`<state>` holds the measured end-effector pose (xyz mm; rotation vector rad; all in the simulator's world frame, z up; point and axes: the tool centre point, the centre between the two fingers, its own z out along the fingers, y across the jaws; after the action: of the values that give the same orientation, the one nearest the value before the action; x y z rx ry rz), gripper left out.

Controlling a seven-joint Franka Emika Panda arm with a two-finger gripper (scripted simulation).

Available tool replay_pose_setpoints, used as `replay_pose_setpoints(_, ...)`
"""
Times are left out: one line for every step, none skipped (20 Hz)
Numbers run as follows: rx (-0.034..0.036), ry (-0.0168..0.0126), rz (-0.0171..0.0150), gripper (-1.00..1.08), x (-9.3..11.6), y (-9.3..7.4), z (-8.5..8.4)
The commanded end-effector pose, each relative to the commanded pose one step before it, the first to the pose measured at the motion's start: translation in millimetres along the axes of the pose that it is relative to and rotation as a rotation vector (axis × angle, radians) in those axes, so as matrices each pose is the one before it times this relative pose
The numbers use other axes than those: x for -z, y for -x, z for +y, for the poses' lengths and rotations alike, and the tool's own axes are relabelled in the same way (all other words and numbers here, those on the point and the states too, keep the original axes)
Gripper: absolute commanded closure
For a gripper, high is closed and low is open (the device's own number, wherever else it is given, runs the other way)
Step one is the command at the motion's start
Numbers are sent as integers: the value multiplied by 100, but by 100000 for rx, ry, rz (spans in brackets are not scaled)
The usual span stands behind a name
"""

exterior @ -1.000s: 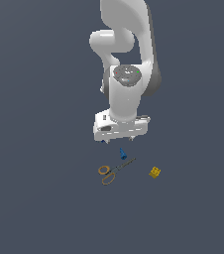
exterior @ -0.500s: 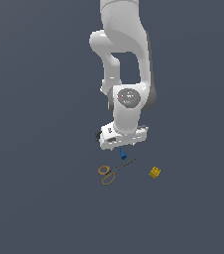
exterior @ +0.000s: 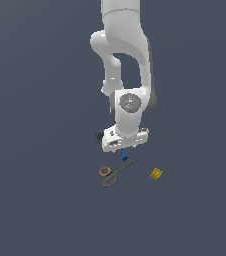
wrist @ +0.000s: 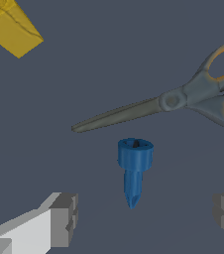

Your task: Pick up a designated object from a clutter of objects.

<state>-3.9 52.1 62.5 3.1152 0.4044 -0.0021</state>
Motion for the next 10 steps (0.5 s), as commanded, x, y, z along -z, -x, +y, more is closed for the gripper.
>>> replay_pose_setpoints(-2, 3, 6, -92, -225, 6, 4)
replay_pose_setpoints(0, 0, 0, -92, -213, 8, 1)
replay_pose_setpoints(0, 0, 0, -92, -273, 10, 1)
replay_pose_setpoints(0, 0, 0, -92, -332, 13, 1)
replay_pose_setpoints(53, -2, 44, -92, -367, 13, -27)
replay_pose_setpoints(0, 0, 0, -92, -447, 17, 1)
replay_pose_setpoints(0, 0, 0, -92, -502, 18, 1)
replay_pose_setpoints(0, 0, 0, -92, -539, 16, 2)
replay_pose_setpoints(54, -5, 43, -92, -466, 7, -26)
replay_pose_setpoints(0, 0, 0, -92, -424, 3, 3)
